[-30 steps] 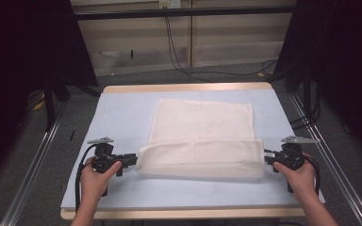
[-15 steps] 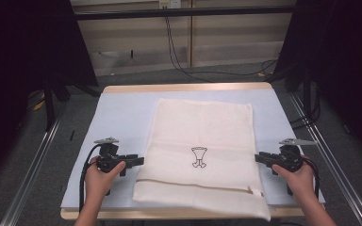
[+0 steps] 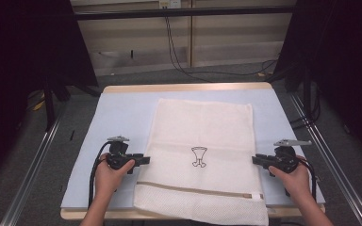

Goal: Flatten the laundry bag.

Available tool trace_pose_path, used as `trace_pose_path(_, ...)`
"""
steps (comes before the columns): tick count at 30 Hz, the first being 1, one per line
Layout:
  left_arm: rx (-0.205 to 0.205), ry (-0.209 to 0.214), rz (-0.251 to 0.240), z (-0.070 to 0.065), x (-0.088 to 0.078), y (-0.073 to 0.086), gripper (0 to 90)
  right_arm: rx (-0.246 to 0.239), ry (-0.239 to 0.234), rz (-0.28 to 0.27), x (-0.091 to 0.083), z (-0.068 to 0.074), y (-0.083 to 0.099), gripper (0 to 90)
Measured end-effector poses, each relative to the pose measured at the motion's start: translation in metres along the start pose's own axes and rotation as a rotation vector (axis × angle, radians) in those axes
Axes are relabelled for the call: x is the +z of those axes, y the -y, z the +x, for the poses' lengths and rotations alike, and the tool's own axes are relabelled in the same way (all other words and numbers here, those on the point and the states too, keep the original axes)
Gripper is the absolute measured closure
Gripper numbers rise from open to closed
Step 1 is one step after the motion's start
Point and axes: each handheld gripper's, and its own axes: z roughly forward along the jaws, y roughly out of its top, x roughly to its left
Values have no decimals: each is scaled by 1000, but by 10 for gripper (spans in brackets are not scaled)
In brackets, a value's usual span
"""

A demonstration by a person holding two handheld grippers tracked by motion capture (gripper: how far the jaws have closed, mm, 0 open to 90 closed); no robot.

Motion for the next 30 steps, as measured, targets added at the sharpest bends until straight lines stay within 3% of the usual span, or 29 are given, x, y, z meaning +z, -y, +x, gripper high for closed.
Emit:
trace_pose_path(4, 0, -21, 16, -2, 1, -2, 652, 16, -2, -3, 3, 0, -2, 852)
trace_pose_path(7, -7, -25, 27, -1, 2, -3, 765, 0, 14, 7, 6, 3, -7, 876)
trace_pose_path(11, -7, -22, 50, -2, 5, -7, 853, -17, 43, 12, 9, 4, -14, 883)
trace_pose_path(15, -4, -63, 39, -1, 4, -13, 876, -10, 53, 1, 14, -1, -20, 884)
trace_pose_path(24, -38, -90, -14, 8, 1, -19, 878, 0, 60, -9, 28, -5, -38, 883)
trace_pose_path(30, -47, -112, -39, 14, -5, -21, 878, -30, 68, -21, 36, -2, -50, 883)
